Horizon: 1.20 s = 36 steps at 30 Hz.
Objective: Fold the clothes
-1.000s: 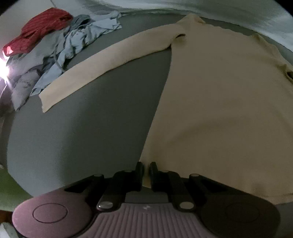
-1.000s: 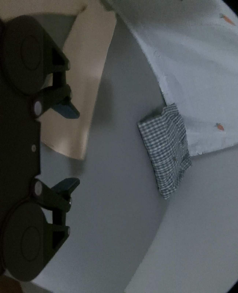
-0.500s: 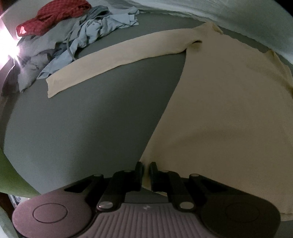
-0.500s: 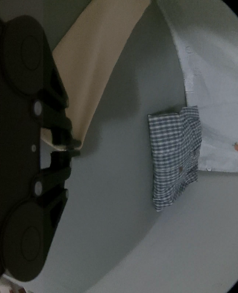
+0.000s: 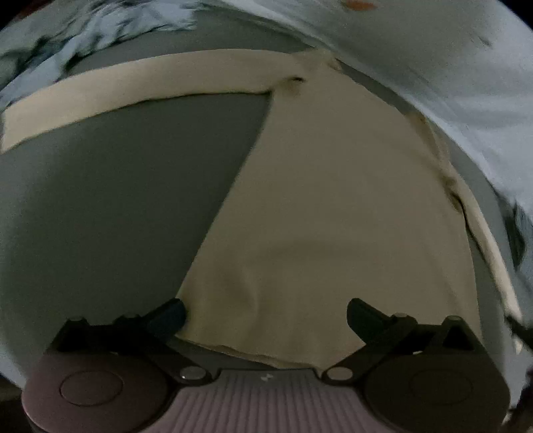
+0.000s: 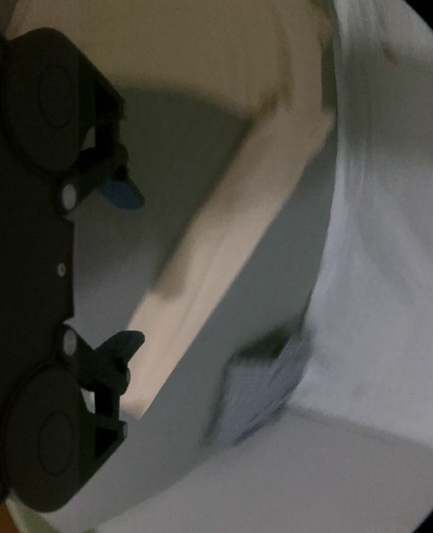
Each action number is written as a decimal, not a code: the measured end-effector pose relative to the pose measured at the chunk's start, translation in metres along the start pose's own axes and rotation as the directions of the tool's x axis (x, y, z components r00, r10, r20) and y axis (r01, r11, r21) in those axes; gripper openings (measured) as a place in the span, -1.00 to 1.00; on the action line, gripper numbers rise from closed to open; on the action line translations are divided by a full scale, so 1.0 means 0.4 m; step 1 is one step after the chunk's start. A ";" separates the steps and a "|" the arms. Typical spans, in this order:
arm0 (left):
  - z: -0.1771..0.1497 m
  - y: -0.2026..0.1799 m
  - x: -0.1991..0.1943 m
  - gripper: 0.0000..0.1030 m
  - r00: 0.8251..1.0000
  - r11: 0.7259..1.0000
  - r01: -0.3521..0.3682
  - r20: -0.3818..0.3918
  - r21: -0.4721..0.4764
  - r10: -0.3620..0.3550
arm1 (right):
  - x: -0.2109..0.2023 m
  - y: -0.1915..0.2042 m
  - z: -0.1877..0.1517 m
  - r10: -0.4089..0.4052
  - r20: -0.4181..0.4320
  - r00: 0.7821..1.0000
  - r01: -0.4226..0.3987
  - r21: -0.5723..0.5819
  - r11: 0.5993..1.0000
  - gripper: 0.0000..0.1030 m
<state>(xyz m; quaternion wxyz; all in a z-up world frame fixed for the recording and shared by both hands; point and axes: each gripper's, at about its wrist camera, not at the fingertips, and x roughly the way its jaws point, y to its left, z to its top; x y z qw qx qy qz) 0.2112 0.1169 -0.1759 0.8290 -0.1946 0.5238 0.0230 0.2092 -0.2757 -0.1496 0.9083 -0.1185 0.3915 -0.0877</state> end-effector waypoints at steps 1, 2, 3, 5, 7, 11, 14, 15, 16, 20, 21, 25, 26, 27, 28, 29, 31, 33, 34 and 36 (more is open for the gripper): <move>0.003 0.005 -0.008 0.91 1.000 0.999 0.011 0.002 0.042 -0.011 | -0.030 0.058 0.014 0.009 0.021 1.000 -0.008 -0.034 0.999 0.60; 0.008 0.018 -0.021 0.91 1.000 0.997 0.019 0.013 0.075 -0.020 | -0.060 0.116 0.028 0.027 0.045 0.999 -0.024 -0.066 0.998 0.63; 0.018 0.039 -0.035 0.91 0.999 0.996 0.022 0.027 0.091 -0.025 | -0.090 0.175 0.043 0.051 0.071 0.996 -0.044 -0.098 0.994 0.64; 0.051 0.106 -0.066 0.91 0.997 0.997 0.030 0.062 0.066 -0.034 | -0.153 0.290 0.065 0.111 0.116 0.987 -0.090 -0.170 0.981 0.64; 0.091 0.195 -0.098 0.93 0.991 0.998 0.061 0.116 0.006 -0.061 | -0.218 0.401 0.078 0.181 0.170 0.969 -0.132 -0.265 0.955 0.65; 0.171 0.388 -0.151 0.93 0.981 0.992 0.065 0.189 -0.104 -0.044 | -0.308 0.607 0.099 0.319 0.220 0.922 -0.206 -0.419 0.884 0.68; 0.210 0.510 -0.176 0.93 0.977 0.986 0.052 0.212 -0.158 -0.017 | -0.343 0.764 0.126 0.447 0.182 0.876 -0.313 -0.493 0.812 0.68; 0.220 0.547 -0.183 0.93 0.976 0.983 0.057 0.219 -0.176 -0.017 | -0.346 0.801 0.133 0.478 0.164 0.863 -0.341 -0.508 0.791 0.68; 0.229 0.583 -0.188 0.93 0.974 0.979 0.055 0.227 -0.197 -0.009 | -0.349 0.838 0.139 0.507 0.146 0.849 -0.370 -0.522 0.769 0.67; 0.250 0.674 -0.202 0.93 0.968 0.967 0.043 0.250 -0.250 0.021 | -0.361 0.985 0.164 0.616 0.067 0.785 -0.476 -0.572 0.668 0.41; 0.255 0.695 -0.206 0.93 0.967 0.965 0.049 0.253 -0.257 0.018 | -0.364 1.022 0.171 0.641 0.047 0.766 -0.500 -0.583 0.640 0.38; 0.277 0.755 -0.202 0.93 0.962 0.950 0.059 0.270 -0.306 0.027 | -0.376 1.170 0.196 0.730 -0.040 0.683 -0.591 -0.616 0.520 0.32; 0.282 0.769 -0.201 0.93 0.960 0.945 0.062 0.277 -0.321 0.031 | -0.379 1.207 0.203 0.749 -0.062 0.660 -0.612 -0.623 0.488 0.32; 0.286 0.782 -0.201 0.93 0.959 0.939 0.066 0.281 -0.337 0.034 | -0.382 1.244 0.209 0.767 -0.084 0.636 -0.632 -0.628 0.455 0.32; 0.290 0.795 -0.203 0.93 0.958 0.933 0.070 0.285 -0.354 0.037 | -0.385 1.281 0.216 0.784 -0.107 0.612 -0.650 -0.632 0.421 0.33; 0.293 0.806 -0.205 0.93 0.957 0.927 0.076 0.288 -0.369 0.036 | -0.388 1.318 0.222 0.799 -0.130 0.587 -0.668 -0.636 0.387 0.33; 0.299 0.824 -0.210 0.93 0.956 0.917 0.086 0.292 -0.389 0.034 | -0.382 1.377 0.231 0.818 -0.179 0.547 -0.702 -0.631 0.331 0.27; 0.307 0.831 -0.214 0.93 0.955 0.917 0.076 0.293 -0.390 0.045 | -0.362 1.387 0.241 0.823 -0.223 0.522 -0.752 -0.576 0.321 0.01; 0.312 0.835 -0.218 0.93 0.955 0.918 0.068 0.293 -0.391 0.054 | -0.357 1.382 0.250 0.827 -0.221 0.517 -0.767 -0.548 0.334 -0.56; 0.321 0.834 -0.231 0.93 0.952 0.917 0.064 0.301 -0.394 0.063 | -0.359 1.370 0.265 0.822 -0.218 0.526 -0.769 -0.534 0.351 -0.87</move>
